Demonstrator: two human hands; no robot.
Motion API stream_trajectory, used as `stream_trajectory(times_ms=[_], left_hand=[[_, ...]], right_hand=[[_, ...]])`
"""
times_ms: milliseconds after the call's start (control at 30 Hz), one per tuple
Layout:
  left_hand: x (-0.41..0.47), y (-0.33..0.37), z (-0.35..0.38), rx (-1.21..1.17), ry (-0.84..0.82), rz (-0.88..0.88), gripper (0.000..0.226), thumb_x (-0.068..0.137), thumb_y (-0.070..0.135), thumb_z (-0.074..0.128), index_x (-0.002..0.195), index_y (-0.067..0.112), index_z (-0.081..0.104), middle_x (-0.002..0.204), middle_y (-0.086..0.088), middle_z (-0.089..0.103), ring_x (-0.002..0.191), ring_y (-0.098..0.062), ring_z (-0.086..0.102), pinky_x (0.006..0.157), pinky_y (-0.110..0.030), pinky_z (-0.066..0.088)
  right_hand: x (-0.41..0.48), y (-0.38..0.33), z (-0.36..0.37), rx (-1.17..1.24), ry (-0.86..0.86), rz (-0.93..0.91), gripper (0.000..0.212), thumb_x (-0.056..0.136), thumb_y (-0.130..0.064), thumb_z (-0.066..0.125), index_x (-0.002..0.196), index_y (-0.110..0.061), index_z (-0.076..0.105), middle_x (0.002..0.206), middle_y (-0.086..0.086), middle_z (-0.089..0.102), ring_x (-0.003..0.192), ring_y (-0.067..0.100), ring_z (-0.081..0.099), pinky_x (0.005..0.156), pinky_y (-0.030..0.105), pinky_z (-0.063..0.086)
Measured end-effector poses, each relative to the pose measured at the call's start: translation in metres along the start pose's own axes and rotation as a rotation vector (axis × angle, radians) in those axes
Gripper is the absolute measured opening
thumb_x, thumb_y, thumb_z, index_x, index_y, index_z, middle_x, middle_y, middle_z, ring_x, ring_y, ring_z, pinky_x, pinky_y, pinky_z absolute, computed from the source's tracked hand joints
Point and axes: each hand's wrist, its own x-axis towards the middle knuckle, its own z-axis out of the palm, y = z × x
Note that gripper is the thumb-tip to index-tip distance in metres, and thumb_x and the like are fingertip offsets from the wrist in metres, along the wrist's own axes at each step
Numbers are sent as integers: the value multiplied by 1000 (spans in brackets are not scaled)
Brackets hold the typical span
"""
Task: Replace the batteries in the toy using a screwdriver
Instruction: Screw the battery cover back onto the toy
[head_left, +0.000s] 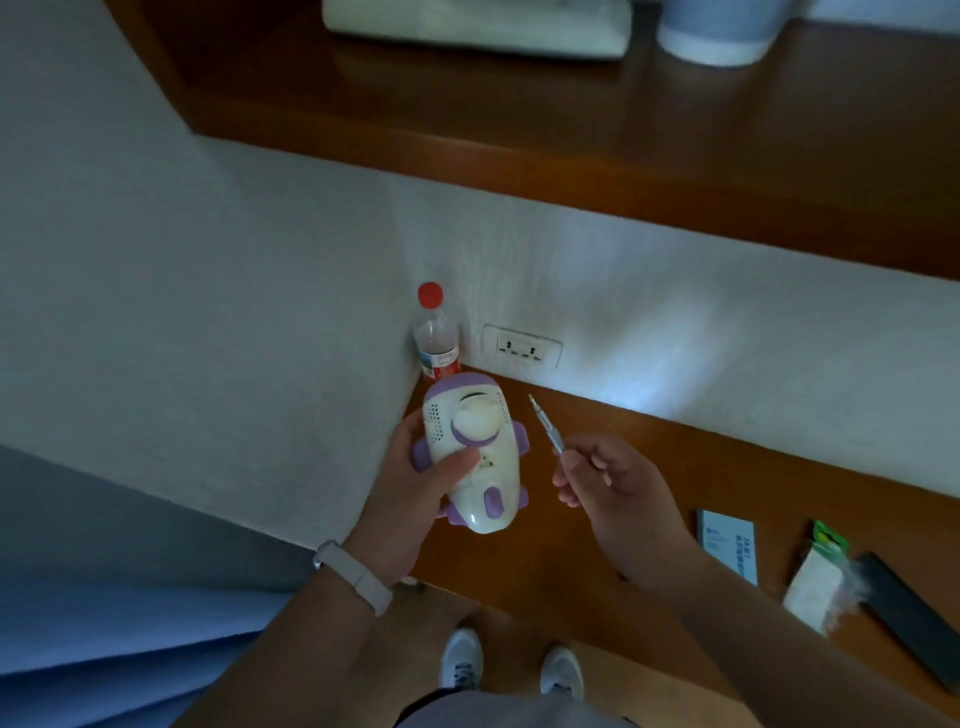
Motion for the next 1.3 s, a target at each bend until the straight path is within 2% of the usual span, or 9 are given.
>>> stream_trajectory(times_ms=[167,300,467,667,800,933,1033,1133,1300], left_hand=[[-32,35,18,-17,64,65,70,70,35,75,134,36,47,120,9,68,101,-10,70,75,-35,61],[-54,58,27,-22,78,150,72,72,35,80,136,32,47,117,6,70,100,-16,72,69,-33,60],[-79,79,43,2,161,246,88,62,50,79,140,29,43,121,-1,70,105,-28,70,82,-54,60],[-111,87,65,-17,292,351,78,64,38,82,132,29,44,110,2,73,97,-24,73,67,-35,60],[-133,90,76,-28,332,397,82,66,37,84,135,27,42,111,0,73,97,-26,73,68,-37,61],[-147,95,88,-44,370,429,79,70,31,83,136,25,40,107,6,74,95,-21,74,72,-39,63],[-154,96,95,-20,396,451,80,70,32,84,137,26,41,110,5,73,97,-21,73,73,-41,62],[-160,97,102,13,407,480,81,68,31,81,137,25,40,110,4,73,96,-21,73,65,-39,62],[-167,103,114,20,423,528,84,69,26,82,141,23,38,109,4,73,95,-23,73,56,-35,60]], right_hand=[[-26,-32,-35,-85,-72,-76,15,98,-23,53,90,-32,62,83,-12,67,74,6,65,68,20,53],[-41,-62,-61,-165,-97,-193,19,96,-23,57,80,-34,61,70,-4,61,58,12,55,53,18,42],[-55,-87,-85,-207,-108,-300,15,92,-26,62,79,-33,62,65,-7,60,52,3,49,48,15,39],[-78,-101,-104,-210,-134,-470,2,83,-32,62,83,-34,61,59,-7,56,49,7,49,42,10,33],[-85,-105,-114,-305,-95,-627,16,91,-36,63,76,-36,60,62,-22,56,53,0,54,44,0,32],[-90,-110,-122,-358,-75,-750,4,83,-40,60,82,-36,60,73,-21,58,59,-5,54,48,-3,32],[-93,-112,-128,-376,-58,-804,12,83,-42,53,84,-33,61,76,-17,59,63,-5,54,51,-3,33],[-97,-114,-134,-401,-39,-844,17,84,-40,54,84,-27,65,65,-19,55,63,-2,54,52,-2,34],[-105,-116,-141,-503,47,-901,24,83,-38,53,82,-20,68,65,-16,57,65,5,51,57,-2,36]])
